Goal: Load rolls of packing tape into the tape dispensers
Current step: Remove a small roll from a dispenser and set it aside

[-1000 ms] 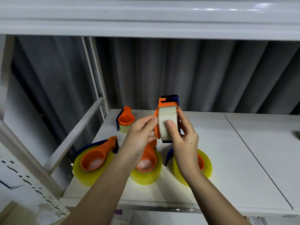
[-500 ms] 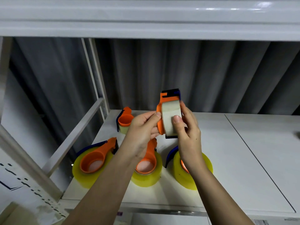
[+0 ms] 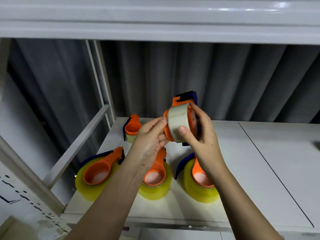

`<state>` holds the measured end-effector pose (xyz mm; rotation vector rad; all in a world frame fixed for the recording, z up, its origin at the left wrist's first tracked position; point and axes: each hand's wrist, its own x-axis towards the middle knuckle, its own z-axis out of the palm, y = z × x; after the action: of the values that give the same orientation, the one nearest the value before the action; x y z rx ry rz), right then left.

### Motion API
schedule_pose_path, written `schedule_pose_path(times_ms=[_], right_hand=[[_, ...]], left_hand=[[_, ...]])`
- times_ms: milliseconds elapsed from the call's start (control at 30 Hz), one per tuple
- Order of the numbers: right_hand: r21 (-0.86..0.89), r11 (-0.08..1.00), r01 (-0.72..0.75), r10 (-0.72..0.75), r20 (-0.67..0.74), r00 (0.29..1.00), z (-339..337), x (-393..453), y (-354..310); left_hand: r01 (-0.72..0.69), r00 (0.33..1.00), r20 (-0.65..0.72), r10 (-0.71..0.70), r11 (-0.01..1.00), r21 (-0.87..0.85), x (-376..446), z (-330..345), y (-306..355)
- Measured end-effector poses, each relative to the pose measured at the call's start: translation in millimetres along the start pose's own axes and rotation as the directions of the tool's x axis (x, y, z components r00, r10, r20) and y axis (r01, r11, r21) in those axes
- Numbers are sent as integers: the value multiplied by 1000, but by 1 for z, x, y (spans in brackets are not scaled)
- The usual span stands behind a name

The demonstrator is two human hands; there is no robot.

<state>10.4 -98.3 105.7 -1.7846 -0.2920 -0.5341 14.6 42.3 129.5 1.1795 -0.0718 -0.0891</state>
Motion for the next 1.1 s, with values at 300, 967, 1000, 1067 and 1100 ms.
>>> schedule_pose_path(times_ms=[300, 967, 1000, 1067, 1100], right_hand=[[-110, 994, 13, -29, -139, 990, 15, -8, 5], [132, 979, 157, -166, 60, 984, -2, -2, -1], [128, 986, 108, -124, 124, 985, -6, 2, -4], [126, 992, -28, -2, 231, 973, -11, 10, -11], [149, 982, -113, 72, 256, 964, -14, 14, -12]], left_hand=[[49, 999, -13, -50, 996, -74, -3, 5, -1], [101, 994, -38, -106, 989, -111, -1, -2, 16], [76, 994, -68, -81, 995, -69, 0, -3, 16], [-28, 992, -120, 40, 995, 99, 1, -5, 14], [-99, 987, -101, 122, 974, 205, 0, -4, 13]])
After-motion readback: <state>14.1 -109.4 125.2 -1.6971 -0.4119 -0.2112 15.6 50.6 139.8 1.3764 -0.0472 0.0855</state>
